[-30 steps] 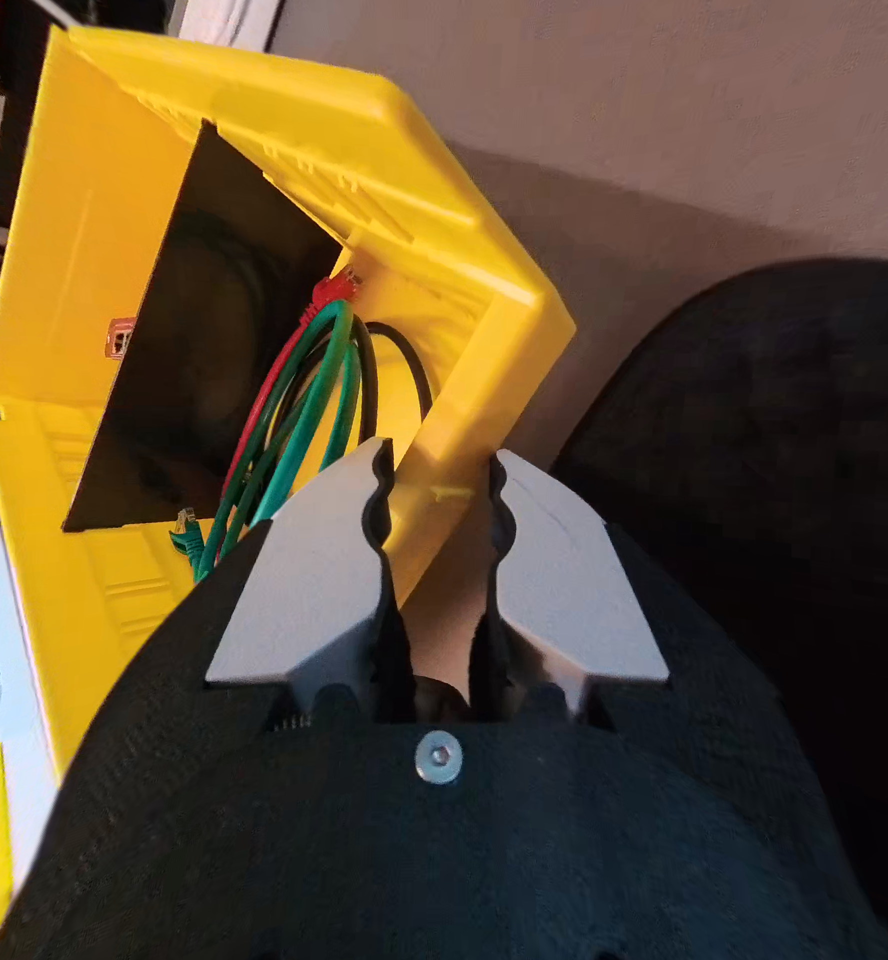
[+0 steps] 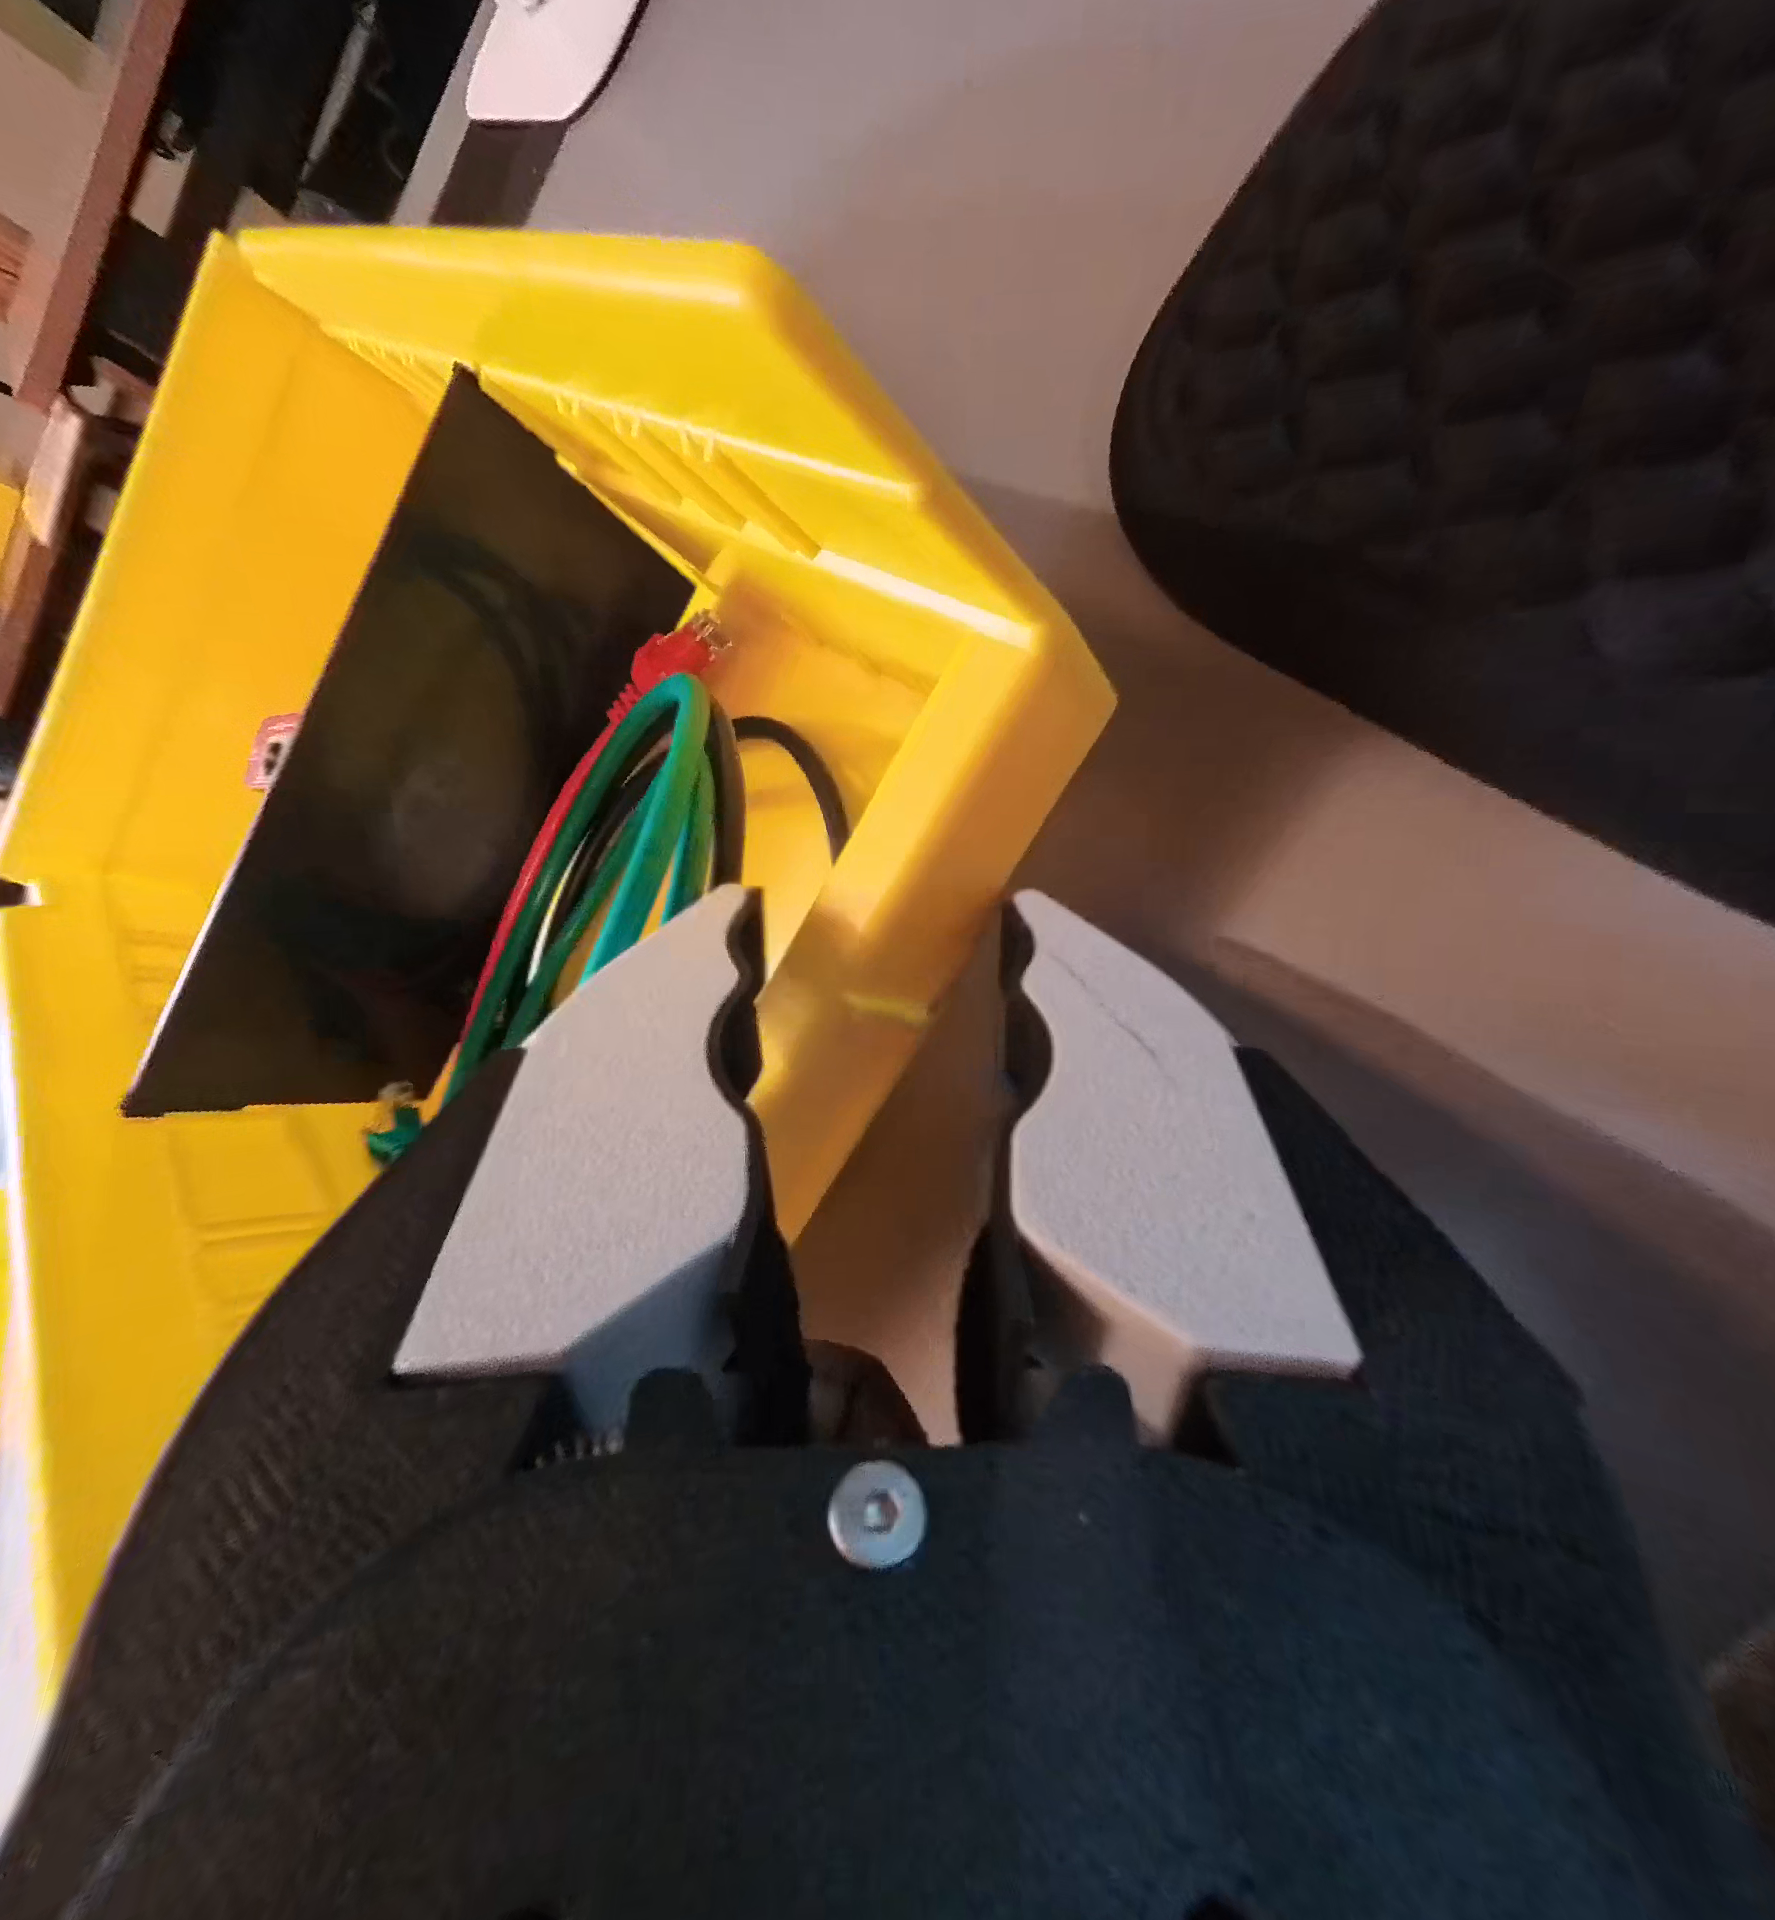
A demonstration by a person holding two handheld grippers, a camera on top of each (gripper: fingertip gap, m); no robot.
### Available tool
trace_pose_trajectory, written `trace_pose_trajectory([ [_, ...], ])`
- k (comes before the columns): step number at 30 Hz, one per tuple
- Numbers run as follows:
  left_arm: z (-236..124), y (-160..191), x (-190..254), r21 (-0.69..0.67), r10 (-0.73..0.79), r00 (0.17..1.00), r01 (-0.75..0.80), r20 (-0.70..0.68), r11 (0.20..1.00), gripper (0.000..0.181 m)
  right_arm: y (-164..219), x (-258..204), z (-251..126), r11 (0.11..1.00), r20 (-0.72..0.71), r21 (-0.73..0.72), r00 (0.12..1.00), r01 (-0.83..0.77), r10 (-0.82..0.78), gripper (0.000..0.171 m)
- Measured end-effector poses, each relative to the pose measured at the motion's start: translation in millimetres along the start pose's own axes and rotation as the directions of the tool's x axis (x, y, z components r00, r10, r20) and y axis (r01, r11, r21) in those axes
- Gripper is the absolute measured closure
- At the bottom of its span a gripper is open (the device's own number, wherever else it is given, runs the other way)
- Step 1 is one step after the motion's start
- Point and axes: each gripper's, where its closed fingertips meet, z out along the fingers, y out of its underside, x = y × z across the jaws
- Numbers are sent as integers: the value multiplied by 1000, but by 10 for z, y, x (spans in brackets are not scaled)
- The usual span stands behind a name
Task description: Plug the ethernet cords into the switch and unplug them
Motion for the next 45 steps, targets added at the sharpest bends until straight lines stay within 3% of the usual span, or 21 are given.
trace_pose_trajectory([
  [5,-262,-346,-19,171,-246,955,273,-163,947,101,-594,167,-421,899,22,391,978,-199,207,120],
  [11,-619,-664,-445,384,-420,904,417,-80,824,89,-1359,-60,-749,638,205,715,958,-287,202,99],
  [17,-683,-756,-790,431,-562,827,498,25,752,89,-1757,-537,-547,466,437,753,882,-465,173,101],
  [20,-606,-776,-940,424,-558,830,500,14,755,96,-1840,-797,-347,431,530,717,830,-548,175,105],
  [22,-493,-803,-1082,402,-544,838,509,-33,761,97,-1879,-977,-271,454,577,687,806,-568,134,106],
  [24,-339,-798,-1263,337,-521,850,512,-72,790,101,-1887,-1070,-250,517,556,685,827,-514,86,105],
  [26,-129,-705,-1489,211,-486,872,487,-58,848,105,-1878,-1083,-253,518,531,703,844,-487,74,107],
  [28,100,-610,-1655,52,-513,852,520,-103,853,105,-1877,-1052,-260,505,527,709,846,-492,85,110],
  [32,569,-282,-1897,-285,-638,767,597,-71,749,105,-1867,-1035,-234,507,538,696,837,-508,99,111],
  [36,916,8,-1805,-506,-688,725,580,-36,638,105,-1860,-1037,-206,518,544,685,832,-513,106,111],
  [41,1162,142,-1710,-582,-748,664,605,-7,543,120,-1852,-1012,-203,509,548,682,828,-524,119,112],
  [45,1222,168,-1626,-611,-743,668,572,-40,547,136,-1851,-1018,-197,515,545,682,830,-520,117,112],
])
